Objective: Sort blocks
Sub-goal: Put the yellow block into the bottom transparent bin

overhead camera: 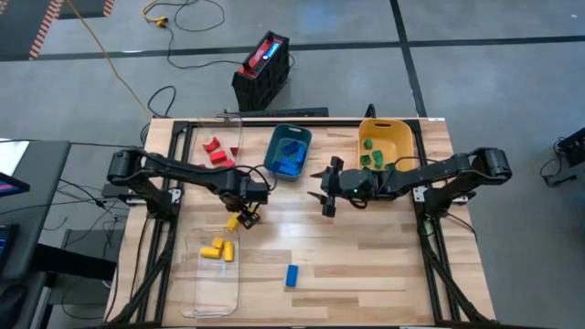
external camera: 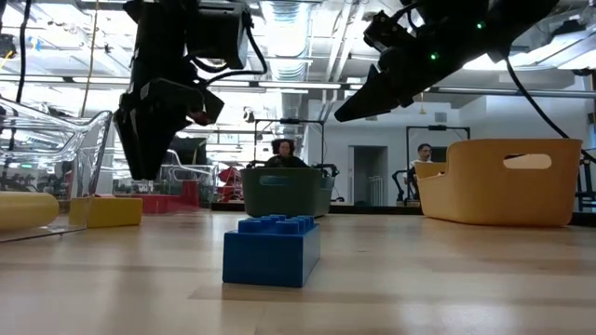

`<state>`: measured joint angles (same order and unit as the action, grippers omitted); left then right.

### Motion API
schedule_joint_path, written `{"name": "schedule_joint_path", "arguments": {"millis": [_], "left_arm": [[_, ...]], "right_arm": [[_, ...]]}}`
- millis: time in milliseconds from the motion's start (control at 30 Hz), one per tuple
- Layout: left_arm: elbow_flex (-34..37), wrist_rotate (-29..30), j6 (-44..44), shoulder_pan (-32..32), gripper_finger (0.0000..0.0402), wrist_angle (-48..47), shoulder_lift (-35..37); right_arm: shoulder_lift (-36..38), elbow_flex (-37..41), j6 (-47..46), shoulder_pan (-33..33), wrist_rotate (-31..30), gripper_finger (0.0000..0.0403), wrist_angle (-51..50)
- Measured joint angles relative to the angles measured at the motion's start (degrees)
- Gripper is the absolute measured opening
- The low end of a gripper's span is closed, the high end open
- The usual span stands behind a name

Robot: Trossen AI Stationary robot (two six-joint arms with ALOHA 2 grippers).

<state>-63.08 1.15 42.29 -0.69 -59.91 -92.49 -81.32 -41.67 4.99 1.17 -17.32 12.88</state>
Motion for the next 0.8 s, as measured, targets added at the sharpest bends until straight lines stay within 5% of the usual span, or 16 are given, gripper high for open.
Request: {"name": "schedule_joint_path", "arguments": {"millis": [667, 800], "left_arm": [[6.1, -3.9, -1.4, -1.2, 0.025, 5.6, -2.3], [6.2, -3.5, -4.1, -1.2, 0.0221, 5.9, -2.3]], "right_arm": [[0.0, 0.0, -0.4, 0.0, 0.0, 0.0265, -0.3], [0.0, 0.0, -0.4, 0.0, 0.0, 0.0265, -0.2]]}}
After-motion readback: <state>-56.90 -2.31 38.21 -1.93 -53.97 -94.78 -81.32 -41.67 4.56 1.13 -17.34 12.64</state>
